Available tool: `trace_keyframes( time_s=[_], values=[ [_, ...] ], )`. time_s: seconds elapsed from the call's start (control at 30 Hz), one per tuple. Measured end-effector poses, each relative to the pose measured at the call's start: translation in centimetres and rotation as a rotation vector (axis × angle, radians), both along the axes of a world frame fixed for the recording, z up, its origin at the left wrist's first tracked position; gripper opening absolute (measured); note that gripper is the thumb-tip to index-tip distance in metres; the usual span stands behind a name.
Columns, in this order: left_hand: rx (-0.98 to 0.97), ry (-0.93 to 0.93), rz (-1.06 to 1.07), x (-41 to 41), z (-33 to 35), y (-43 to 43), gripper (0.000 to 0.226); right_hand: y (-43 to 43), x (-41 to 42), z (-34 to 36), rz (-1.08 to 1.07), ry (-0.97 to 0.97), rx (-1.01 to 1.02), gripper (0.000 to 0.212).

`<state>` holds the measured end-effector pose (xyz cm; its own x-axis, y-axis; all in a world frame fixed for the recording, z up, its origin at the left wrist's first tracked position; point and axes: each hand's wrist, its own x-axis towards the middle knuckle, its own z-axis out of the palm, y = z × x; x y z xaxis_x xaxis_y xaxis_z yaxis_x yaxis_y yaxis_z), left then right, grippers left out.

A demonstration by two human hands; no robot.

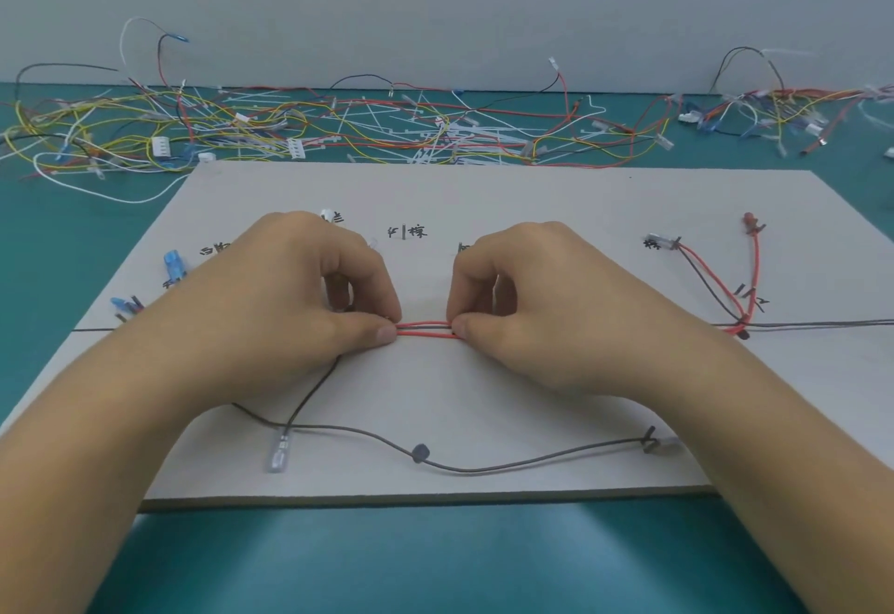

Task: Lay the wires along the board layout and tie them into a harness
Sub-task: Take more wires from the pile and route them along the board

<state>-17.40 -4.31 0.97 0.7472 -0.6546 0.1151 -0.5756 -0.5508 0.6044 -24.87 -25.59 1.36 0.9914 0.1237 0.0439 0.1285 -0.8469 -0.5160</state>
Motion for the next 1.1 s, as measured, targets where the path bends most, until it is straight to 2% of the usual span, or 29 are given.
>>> trace_keyframes(
  time_s=[0.27, 0.5, 0.77, 1.1],
  values=[
    [-0.009, 0.043, 0.014, 0.1, 0.2, -0.2, 0.019, 0.3, 0.1, 0.0, -0.021, 0.031, 0.050, 0.015],
    [-0.051, -0.015, -0.014, -0.6, -0.3, -0.8, 0.017, -0.2, 0.2, 0.4, -0.019, 0.052, -0.050, 0.010],
    [-0.146, -0.086, -0.027, -2.0, -1.6, -3.4, 0.013, -2.9, -0.1, 1.3, -0.036, 0.159, -0.120, 0.008],
    [-0.097, -0.050, -0.032, -1.9, -1.2, -3.3, 0.011, -2.3, 0.2, 0.9, -0.117, 0.136, -0.118, 0.014]
  ],
)
